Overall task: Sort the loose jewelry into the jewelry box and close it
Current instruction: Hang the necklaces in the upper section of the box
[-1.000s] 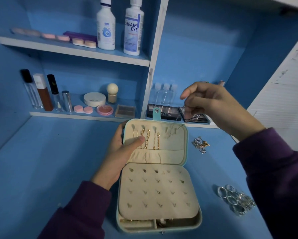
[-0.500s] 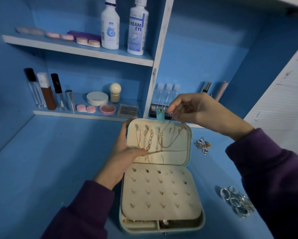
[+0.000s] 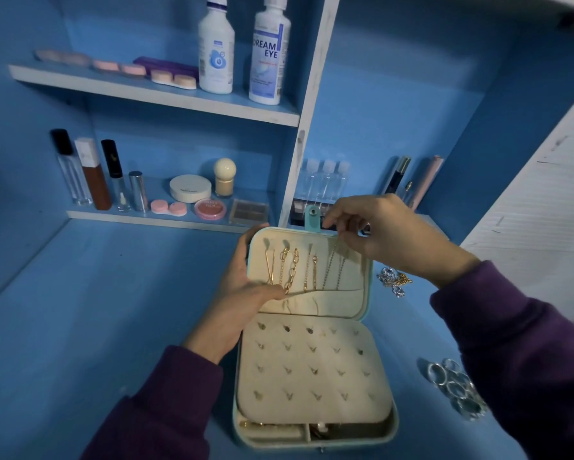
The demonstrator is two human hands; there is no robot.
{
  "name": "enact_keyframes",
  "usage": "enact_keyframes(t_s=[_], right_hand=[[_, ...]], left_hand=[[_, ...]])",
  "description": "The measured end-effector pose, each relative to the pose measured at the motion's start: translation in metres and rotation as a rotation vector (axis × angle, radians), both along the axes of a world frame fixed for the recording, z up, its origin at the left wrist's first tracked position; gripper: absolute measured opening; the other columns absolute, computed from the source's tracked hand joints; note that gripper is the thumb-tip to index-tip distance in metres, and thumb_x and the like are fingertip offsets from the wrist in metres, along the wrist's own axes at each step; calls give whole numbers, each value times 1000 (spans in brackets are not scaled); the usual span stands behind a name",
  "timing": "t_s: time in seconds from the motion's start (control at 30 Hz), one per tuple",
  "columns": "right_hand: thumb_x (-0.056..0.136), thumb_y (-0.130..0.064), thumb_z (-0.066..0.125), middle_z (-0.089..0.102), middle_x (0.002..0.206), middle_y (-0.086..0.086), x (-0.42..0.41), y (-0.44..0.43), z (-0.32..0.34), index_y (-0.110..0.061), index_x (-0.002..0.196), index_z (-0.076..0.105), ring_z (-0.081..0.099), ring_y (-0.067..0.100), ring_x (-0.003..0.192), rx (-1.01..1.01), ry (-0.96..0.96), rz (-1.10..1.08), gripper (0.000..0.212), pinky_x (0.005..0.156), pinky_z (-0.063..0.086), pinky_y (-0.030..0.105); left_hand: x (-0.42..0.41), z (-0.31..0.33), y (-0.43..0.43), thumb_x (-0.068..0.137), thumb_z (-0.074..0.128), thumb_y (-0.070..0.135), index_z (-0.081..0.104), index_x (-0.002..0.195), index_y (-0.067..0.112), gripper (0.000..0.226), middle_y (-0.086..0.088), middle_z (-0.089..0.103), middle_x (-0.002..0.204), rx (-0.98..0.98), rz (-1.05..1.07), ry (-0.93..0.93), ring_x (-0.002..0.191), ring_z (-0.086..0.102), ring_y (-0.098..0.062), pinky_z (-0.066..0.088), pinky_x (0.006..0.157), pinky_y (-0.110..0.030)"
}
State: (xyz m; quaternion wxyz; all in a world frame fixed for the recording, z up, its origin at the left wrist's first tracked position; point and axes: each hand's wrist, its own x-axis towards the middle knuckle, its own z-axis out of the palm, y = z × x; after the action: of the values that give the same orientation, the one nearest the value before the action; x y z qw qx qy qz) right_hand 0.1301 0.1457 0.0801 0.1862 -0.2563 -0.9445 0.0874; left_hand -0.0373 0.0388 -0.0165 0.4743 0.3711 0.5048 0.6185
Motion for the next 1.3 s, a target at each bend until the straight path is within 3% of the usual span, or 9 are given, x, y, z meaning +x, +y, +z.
enact_keyframes(t_s=[0.13,0.3,0.47,0.6,0.7,0.8,0.97,1.13,1.3], right_hand=[[76,9,60,63,79,-2,-1,-1,-6,-9,96,68,56,13,65,90,64,32,28,65,46,15],[76,9,64,62,83,4,-2,-1,-13,-10,102,66,59,20,71,127,23,29,32,68,54,39],[77,5,65,60,87,2,-2,-1,-15,-11,106,65,59,22,73,150,-19,18,34,67,54,43],[80,-5,67,48,86,-8,-1,0,-15,-12,112,63,50,14,73,160,-20,-27,33,69,52,42],[82,-19,67,51,82,-5,5,-1,-18,-12,106,63,52,19,69,169,43,-46,25,63,51,45],[82,-29,55,53,74,-7,14,-10,-28,-14,89,64,50,12,65,140,143,-52,19,59,49,38],[77,-19,55,56,73,-16,28,-25,-54,-20,77,65,48,-1,67,15,43,-59,10,62,51,35],[79,-18,54,58,77,-15,31,-27,-60,-17,86,71,47,1,75,22,31,-57,19,64,52,33],[77,-13,53,66,87,-11,34,-24,-63,-19,85,72,57,12,87,30,10,-28,22,66,54,39]], left_hand=[[-1,-1,0,70,63,-25,49,123,39,84,6,66,110,-10,1,10,102,63,-11,56,68,-28],[-1,-1,1,71,63,-25,48,124,40,85,7,66,110,-17,6,15,101,63,-9,56,71,-30],[-2,-2,1,71,64,-24,49,122,42,84,8,66,111,-24,3,12,105,62,-12,57,73,-33],[-1,0,1,71,64,-24,48,121,43,84,8,64,111,-26,-2,4,107,60,-13,56,67,-27],[-1,0,1,71,64,-24,48,120,43,84,7,64,112,-23,2,0,108,60,-14,56,66,-26],[-1,-1,1,70,64,-24,48,117,45,85,7,64,112,-15,10,6,109,60,-15,56,74,-32],[-1,-1,0,72,63,-24,48,118,44,84,7,64,114,-10,6,7,109,59,-11,56,78,-33],[0,-1,-1,72,62,-24,49,115,44,82,8,64,112,-9,13,15,103,61,-7,56,73,-28],[-1,-2,0,72,64,-23,49,114,46,82,7,66,111,-28,27,23,105,62,-11,56,82,-39]])
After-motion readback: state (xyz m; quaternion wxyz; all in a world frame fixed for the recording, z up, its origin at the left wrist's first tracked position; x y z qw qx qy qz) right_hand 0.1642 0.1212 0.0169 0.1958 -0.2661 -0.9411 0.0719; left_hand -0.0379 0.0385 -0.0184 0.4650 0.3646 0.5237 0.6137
